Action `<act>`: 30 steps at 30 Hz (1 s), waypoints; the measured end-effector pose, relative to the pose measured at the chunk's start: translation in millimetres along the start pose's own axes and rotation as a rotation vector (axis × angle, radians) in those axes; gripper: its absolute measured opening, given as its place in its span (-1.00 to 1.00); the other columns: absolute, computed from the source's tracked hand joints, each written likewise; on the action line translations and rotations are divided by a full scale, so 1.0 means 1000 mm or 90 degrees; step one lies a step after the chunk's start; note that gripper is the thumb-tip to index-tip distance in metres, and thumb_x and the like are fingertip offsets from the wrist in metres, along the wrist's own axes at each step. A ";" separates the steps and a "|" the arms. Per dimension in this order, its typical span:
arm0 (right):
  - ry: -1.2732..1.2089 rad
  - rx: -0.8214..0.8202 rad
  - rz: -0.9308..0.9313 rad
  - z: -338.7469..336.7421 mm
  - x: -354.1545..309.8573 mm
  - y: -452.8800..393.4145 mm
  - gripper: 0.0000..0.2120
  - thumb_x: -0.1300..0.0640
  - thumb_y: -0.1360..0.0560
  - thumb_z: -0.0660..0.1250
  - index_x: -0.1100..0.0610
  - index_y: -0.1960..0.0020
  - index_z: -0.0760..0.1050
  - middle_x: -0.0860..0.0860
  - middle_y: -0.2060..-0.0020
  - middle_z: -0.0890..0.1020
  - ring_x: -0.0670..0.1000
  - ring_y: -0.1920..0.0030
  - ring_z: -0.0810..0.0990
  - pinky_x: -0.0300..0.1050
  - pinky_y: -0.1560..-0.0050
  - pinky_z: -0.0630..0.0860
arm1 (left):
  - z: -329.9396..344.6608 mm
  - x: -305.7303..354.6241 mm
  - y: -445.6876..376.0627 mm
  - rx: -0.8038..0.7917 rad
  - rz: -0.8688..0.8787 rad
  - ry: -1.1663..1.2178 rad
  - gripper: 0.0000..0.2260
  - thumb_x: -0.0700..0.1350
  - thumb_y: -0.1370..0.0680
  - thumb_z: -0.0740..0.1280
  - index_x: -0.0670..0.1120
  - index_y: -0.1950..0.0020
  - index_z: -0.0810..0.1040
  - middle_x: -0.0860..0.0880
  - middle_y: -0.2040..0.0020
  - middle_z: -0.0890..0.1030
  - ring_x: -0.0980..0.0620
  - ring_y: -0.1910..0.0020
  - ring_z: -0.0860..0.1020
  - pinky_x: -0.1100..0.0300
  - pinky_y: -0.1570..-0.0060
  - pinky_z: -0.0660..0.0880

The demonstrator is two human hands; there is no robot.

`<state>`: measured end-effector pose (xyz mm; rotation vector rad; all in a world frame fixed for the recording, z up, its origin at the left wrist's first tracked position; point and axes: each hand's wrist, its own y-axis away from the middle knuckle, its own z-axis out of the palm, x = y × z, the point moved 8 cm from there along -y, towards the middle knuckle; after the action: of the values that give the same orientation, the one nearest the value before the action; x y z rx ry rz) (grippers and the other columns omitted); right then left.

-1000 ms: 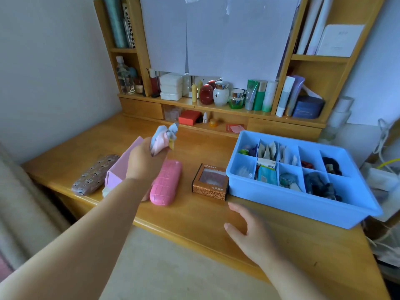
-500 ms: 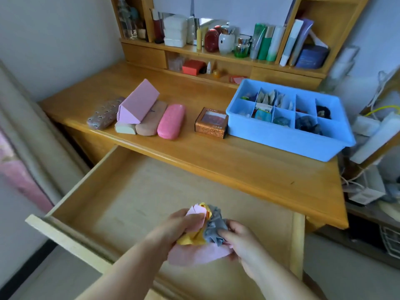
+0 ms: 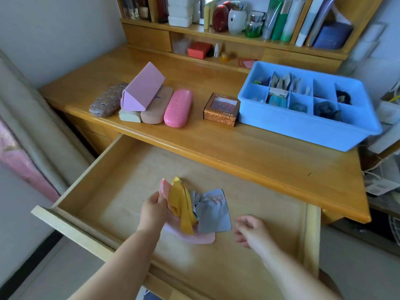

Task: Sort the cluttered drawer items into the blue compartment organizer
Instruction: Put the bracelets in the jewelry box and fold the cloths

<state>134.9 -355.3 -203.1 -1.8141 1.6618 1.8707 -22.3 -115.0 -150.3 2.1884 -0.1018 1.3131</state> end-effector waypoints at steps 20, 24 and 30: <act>0.116 0.039 -0.397 0.046 -0.114 0.032 -0.87 0.09 -0.46 0.40 -0.05 -0.01 0.58 -0.19 0.16 0.63 -0.23 0.12 0.57 -0.31 0.05 0.47 | -0.048 0.146 0.038 0.054 0.472 -0.127 -0.86 0.03 -0.52 0.32 0.08 0.19 0.63 0.08 0.37 0.60 0.11 0.43 0.52 0.37 0.52 0.41; -0.132 -0.098 -0.369 0.036 -0.146 0.053 -0.66 -0.12 -0.32 0.45 -0.14 -0.07 0.53 -0.17 0.03 0.65 -0.21 0.00 0.61 -0.36 0.02 0.49 | -0.008 0.147 0.055 -0.039 0.470 -0.282 -0.81 0.04 -0.48 0.40 0.01 0.30 0.58 0.01 0.45 0.55 0.16 0.48 0.46 0.31 0.52 0.38; 0.038 -0.024 -0.404 0.014 -0.158 0.077 -0.78 0.06 -0.41 0.41 -0.27 0.07 0.53 -0.37 0.18 0.56 -0.31 0.13 0.52 -0.49 0.30 0.34 | 0.045 0.142 0.086 -0.340 0.441 -0.233 -0.88 0.06 -0.47 0.42 0.09 0.25 0.62 0.17 0.39 0.60 0.30 0.41 0.48 0.49 0.39 0.34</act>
<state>123.2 -283.8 -42.6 -2.0928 0.8921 1.5745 56.1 -177.9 -10.8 1.9374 -1.2896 1.0101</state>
